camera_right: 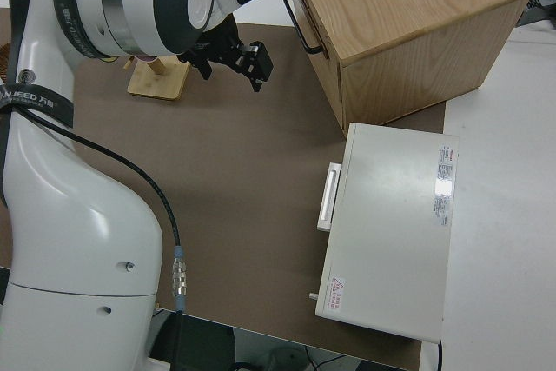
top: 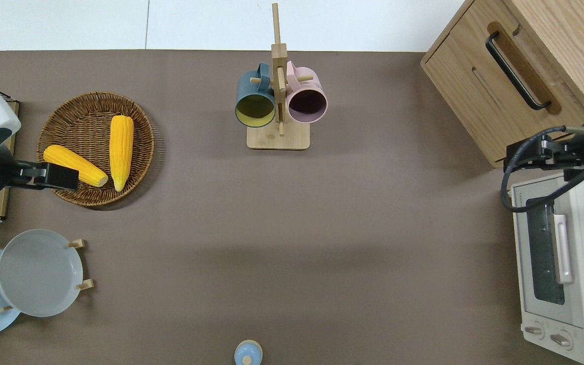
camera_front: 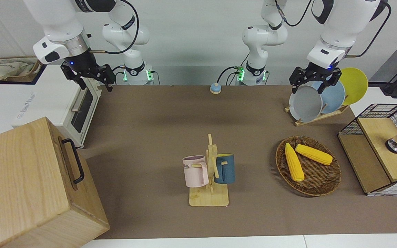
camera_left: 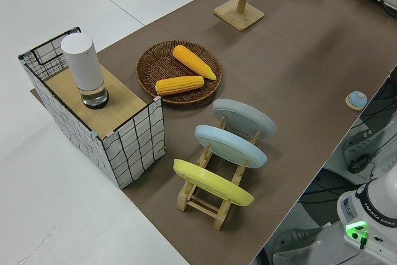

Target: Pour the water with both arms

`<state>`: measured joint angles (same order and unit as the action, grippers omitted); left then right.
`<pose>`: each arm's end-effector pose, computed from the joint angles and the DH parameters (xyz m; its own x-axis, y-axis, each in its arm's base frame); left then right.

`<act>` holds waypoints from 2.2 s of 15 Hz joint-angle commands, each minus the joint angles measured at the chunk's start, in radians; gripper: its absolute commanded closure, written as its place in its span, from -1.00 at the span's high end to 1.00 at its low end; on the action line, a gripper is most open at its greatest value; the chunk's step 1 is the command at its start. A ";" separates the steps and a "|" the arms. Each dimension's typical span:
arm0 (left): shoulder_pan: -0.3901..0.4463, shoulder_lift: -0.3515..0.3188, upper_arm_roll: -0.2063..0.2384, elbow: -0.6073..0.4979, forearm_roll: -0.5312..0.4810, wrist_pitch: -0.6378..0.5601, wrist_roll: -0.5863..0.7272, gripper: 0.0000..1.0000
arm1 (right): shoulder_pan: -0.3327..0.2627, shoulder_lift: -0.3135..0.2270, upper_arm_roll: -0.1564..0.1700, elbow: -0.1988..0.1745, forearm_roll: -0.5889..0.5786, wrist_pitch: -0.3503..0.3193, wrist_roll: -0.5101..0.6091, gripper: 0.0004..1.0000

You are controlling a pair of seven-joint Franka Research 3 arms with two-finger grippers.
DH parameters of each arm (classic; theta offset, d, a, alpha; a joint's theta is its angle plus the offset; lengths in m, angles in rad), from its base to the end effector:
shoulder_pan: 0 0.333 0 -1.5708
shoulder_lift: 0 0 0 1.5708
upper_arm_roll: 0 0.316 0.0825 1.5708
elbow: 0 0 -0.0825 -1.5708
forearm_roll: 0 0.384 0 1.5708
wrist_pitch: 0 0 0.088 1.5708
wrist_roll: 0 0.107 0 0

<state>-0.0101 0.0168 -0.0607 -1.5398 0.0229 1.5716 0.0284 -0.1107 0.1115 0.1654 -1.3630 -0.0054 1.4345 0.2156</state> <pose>0.5590 -0.0369 0.6299 0.9950 -0.0990 0.0144 -0.0987 -0.9949 -0.0223 0.5741 0.0245 0.6473 0.9861 -0.1613 -0.0404 -0.1616 -0.9869 -0.0044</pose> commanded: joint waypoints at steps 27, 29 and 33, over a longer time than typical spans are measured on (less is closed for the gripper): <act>0.321 0.061 0.153 0.035 -0.023 0.056 0.560 0.99 | 0.302 0.381 0.077 -0.102 -0.243 0.909 -0.070 0.97; 0.378 0.074 0.153 0.036 -0.024 0.086 0.625 1.00 | 0.293 0.392 0.077 -0.100 -0.243 0.949 -0.073 0.94; 0.479 0.101 0.151 0.035 -0.104 0.174 0.709 0.99 | 0.292 0.421 0.077 -0.070 -0.263 0.988 -0.108 0.28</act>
<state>0.4139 0.0862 0.1002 -1.5281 -0.0116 1.6949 0.6846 0.1932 0.4977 0.2315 -1.4742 -0.2361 2.4001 0.1526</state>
